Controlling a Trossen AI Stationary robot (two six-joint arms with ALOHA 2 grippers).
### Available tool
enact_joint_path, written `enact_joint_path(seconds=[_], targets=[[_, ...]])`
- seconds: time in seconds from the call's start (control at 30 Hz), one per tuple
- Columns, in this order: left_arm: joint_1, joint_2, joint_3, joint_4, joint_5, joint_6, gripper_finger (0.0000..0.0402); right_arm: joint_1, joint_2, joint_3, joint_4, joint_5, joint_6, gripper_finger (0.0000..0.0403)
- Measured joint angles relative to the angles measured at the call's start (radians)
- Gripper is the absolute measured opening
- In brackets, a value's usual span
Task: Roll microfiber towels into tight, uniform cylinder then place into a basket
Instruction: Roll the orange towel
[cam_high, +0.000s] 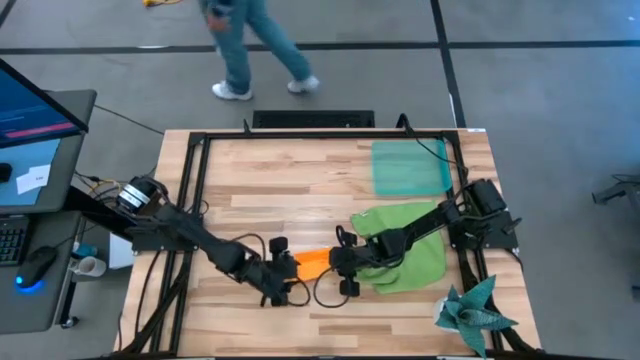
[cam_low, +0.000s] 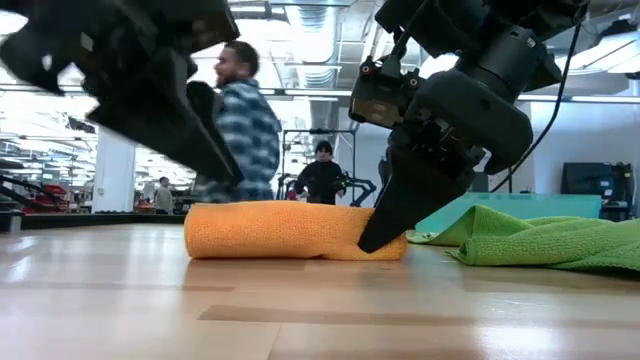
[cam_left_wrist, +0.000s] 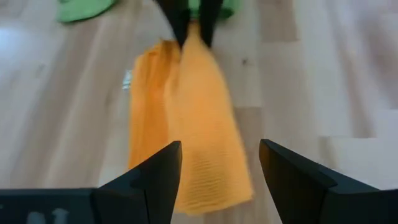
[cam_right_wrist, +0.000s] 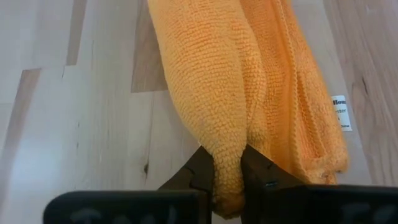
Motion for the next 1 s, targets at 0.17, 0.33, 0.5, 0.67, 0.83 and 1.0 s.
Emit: enact_joint_path(seconds=[0.17,0.33,0.5,0.67,0.83,1.0], targets=[[-0.009,0.048,0.000,0.011,-0.052,-0.027,0.0210,-0.001,0.000,0.000,0.000,-0.003,0.000,0.0056],[-0.011,0.099,0.001,0.071,-0.006,-0.042,0.0210,-0.001,0.000,0.000,0.001,-0.004,0.000,0.0056],[-0.005,0.117,0.002,0.062,-0.003,-0.078,0.0210,-0.002,0.000,0.000,0.001,-0.004,0.023,0.0056],[0.025,0.117,0.002,-0.001,-0.031,-0.106,0.0186,0.000,0.000,-0.001,0.004,-0.008,0.037,0.0056],[0.076,0.139,0.006,-0.014,0.047,-0.142,0.0092,-0.003,-0.001,0.000,0.003,-0.046,0.037,0.0056],[0.117,0.136,0.007,0.027,0.225,-0.166,0.0018,-0.007,0.003,0.025,-0.012,-0.210,0.051,0.0056]])
